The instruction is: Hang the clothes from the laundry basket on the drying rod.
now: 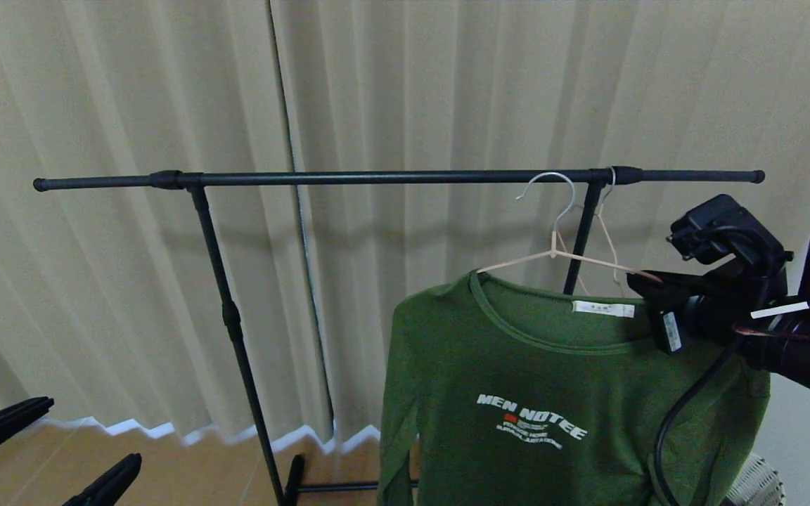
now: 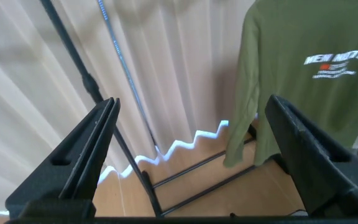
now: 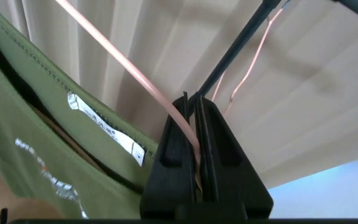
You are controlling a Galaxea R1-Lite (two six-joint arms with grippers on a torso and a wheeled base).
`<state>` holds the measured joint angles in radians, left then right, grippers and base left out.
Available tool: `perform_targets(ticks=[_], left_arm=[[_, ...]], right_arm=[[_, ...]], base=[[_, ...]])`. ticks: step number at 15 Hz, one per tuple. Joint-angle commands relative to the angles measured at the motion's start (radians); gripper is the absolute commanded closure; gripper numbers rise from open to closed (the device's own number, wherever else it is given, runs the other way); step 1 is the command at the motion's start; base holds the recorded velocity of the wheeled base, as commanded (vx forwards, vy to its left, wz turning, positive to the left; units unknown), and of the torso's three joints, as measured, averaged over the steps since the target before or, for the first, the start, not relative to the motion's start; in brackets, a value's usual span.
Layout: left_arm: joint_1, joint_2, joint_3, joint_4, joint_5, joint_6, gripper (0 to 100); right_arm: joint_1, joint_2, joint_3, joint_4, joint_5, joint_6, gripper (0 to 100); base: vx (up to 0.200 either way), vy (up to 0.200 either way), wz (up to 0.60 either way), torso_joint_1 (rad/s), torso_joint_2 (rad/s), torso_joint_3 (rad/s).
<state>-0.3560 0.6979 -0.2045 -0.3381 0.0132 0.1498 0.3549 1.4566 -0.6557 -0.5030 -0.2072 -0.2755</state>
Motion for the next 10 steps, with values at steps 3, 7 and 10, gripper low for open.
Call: perform_targets(ticks=[3, 7, 10], left_arm=[[0.025, 0.005, -0.001, 0.001, -0.001, 0.001, 0], [0.025, 0.002, -0.001, -0.001, -0.001, 0.001, 0], [0.025, 0.003, -0.001, -0.001, -0.001, 0.001, 0]], right_arm=[[0.001, 0.011, -0.007, 0.0, 0.003, 0.001, 100], [0.003, 0.036, -0.024, -0.002, 0.002, 0.029, 100], [0.003, 0.033, -0.024, -0.002, 0.0, 0.03, 100]], base=[[0.0, 0.0, 0.0, 0.0, 0.0, 0.0], [0.2, 0.0, 0.0, 0.001, 0.0, 0.0], [0.2, 0.0, 0.0, 0.014, 0.0, -0.001]])
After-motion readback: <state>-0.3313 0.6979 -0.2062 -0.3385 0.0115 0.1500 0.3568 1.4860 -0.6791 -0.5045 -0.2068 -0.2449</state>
